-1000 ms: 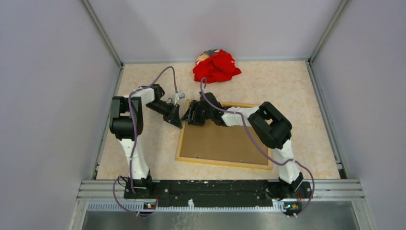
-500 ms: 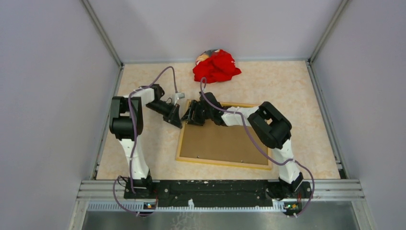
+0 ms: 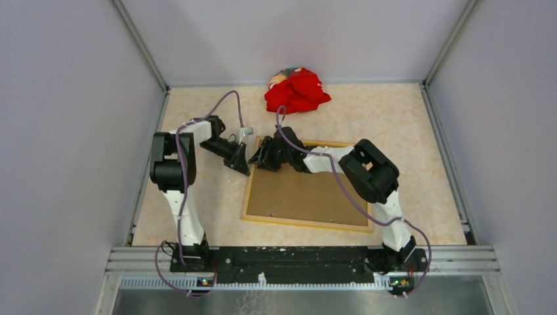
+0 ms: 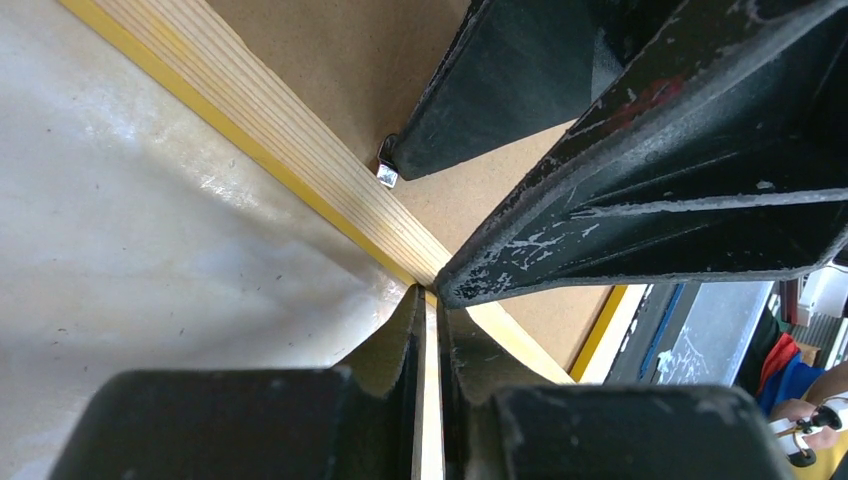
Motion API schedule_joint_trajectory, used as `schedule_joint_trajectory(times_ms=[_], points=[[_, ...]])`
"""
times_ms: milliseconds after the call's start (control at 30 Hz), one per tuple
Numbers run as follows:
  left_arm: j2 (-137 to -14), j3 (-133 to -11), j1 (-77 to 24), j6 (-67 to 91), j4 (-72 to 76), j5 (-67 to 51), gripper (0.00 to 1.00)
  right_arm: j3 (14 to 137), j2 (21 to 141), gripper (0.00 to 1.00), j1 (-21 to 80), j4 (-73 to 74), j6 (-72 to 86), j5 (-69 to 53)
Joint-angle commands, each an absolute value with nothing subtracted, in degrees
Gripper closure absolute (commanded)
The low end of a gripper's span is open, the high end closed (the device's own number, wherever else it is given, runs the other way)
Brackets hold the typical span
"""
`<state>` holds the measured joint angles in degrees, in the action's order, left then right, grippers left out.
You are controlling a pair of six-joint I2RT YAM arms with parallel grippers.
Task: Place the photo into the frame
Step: Install the photo frame at the center of the board.
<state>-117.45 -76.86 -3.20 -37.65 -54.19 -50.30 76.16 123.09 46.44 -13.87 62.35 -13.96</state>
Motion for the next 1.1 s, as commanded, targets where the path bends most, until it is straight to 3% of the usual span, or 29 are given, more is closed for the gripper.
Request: schedule_joint_trajectory(times_ms=[0,167,267,500,700,767,800,1067], points=[[-117.58,-74.66,-4.26,-41.03,-51.46,-46.72,0.88,76.26,127.01,0.5,47.59,-16.39,63.07,-10.28],[-117.21,-74.9,-4.14,-41.14,-51.53,-45.96,0.88,74.86,124.49,0.5,47.69,-16.95,62.67,-11.62],[-116.89,-76.2,-3.6,-41.3,-52.88,-45.81,0.87,73.26,120.22,0.45,47.59,-18.42,60.76,-14.3],[-114.92,-79.52,-2.05,-42.9,-57.56,-46.38,0.8,68.48,105.13,0.39,47.46,-2.96,38.6,-18.92],[-110.46,-78.45,-1.44,-43.72,-58.42,-45.45,0.51,50.43,88.66,0.36,49.19,6.67,23.16,-15.41],[-108.45,-78.25,-1.36,-43.91,-58.91,-45.22,0.32,45.88,84.04,0.35,52.07,9.32,18.84,-12.02],[-107.32,-78.22,-1.32,-44.26,-59.34,-45.38,0.28,44.14,81.9,0.33,54.04,10.14,16.97,-10.19],[-97.71,-76.23,-1.28,-45.75,-62.75,-47.04,0.23,39.16,75.75,0.37,64.0,12.03,12.93,-2.22]])
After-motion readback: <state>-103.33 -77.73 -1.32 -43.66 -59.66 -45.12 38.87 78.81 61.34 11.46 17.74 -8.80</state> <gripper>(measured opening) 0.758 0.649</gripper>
